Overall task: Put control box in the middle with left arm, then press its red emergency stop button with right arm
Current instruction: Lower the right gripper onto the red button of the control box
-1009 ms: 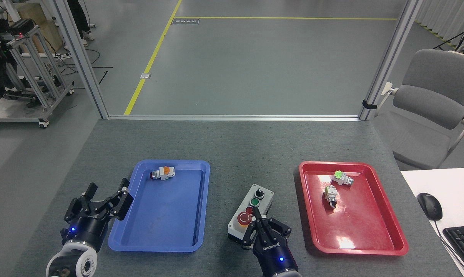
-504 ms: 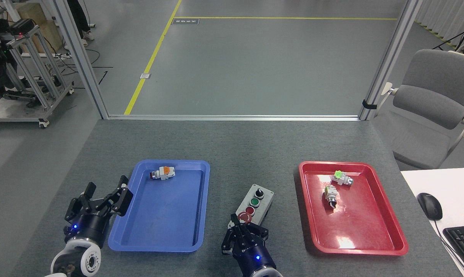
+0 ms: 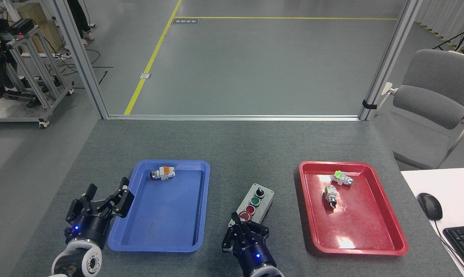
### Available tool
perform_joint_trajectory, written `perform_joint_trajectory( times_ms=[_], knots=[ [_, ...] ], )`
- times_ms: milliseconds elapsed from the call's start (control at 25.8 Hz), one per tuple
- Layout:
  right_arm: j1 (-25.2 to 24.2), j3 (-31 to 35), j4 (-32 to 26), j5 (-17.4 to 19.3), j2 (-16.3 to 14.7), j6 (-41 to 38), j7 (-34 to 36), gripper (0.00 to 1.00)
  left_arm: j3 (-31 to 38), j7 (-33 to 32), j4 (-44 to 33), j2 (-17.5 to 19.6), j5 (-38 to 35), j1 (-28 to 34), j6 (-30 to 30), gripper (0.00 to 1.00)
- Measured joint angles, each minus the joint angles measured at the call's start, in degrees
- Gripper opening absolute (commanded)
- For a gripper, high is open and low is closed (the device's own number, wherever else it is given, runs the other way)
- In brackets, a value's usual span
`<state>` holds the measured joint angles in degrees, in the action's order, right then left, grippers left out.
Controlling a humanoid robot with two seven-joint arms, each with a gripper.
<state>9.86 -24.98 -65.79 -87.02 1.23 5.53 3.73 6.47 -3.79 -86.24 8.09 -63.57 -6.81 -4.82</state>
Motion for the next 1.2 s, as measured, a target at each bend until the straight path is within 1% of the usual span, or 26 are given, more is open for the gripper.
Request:
perform_joint_trajectory(
  times_ms=[155, 310, 466, 582, 737, 1203],
  knots=[
    [0.0, -0.1, -1.4, 0.0, 0.1, 0.0, 0.0, 0.0, -2.1, 0.5, 0.3, 0.0, -0.6, 1.0, 0.0, 0.99],
    [0.0, -0.1, -2.1, 0.0, 0.0, 0.4, 0.0, 0.0, -4.8, 2.8, 0.4, -0.3, -0.7, 2.8, 0.4, 0.99],
    [-0.1, 0.2, -2.2, 0.0, -0.5, 1.5, 0.0, 0.0, -6.9, 5.3, 2.0, -2.6, -0.8, 3.6, 0.8, 0.99],
    [-0.1, 0.4, -1.7, 0.1, -0.9, 1.9, -0.3, 0.0, -7.3, 6.6, 3.1, -4.0, -1.1, 3.7, 0.8, 0.99],
    [-0.1, 0.4, -0.9, 0.2, -1.2, 2.0, -0.1, 0.0, -7.3, 7.2, 3.7, -4.7, -0.7, 3.8, 0.6, 0.99],
    [-0.6, 0.1, -1.2, 0.3, -1.7, 2.2, 0.2, 0.0, -7.3, 7.4, 3.8, -5.0, -0.2, 3.8, 0.5, 0.99]
  ],
)
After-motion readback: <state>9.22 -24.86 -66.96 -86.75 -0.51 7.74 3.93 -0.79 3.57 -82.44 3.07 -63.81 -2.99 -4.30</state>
